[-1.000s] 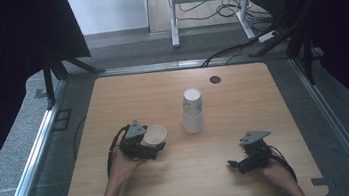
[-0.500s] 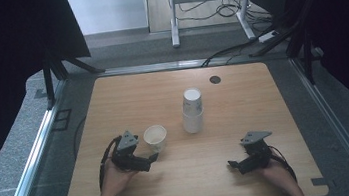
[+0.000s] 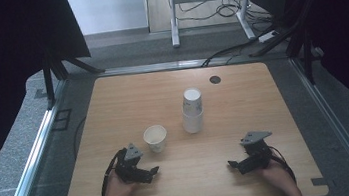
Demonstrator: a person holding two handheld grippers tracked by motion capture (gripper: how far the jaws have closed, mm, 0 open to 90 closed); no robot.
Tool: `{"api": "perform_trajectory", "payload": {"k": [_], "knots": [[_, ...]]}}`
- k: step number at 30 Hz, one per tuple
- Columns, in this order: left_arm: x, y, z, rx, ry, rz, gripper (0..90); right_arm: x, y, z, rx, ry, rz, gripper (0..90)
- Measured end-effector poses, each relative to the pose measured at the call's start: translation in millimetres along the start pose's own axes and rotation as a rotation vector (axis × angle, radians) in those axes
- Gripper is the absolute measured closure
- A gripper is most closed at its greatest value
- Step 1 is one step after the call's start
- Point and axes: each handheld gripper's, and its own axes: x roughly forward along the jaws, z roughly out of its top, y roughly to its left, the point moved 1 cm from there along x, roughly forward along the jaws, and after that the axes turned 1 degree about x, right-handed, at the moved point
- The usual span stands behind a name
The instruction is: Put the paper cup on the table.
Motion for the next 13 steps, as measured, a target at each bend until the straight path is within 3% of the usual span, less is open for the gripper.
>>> {"api": "perform_trajectory", "payload": {"k": [4,13], "knots": [[4.2,-2.3,1.3,0.004,0.048,0.006,0.0,-0.2,0.3,-0.2,0.002,-0.001,-0.002,0.0],[4.3,-2.6,1.2,0.000,0.047,0.009,0.0,-1.0,1.5,-1.5,0.008,-0.004,-0.009,0.2]]}}
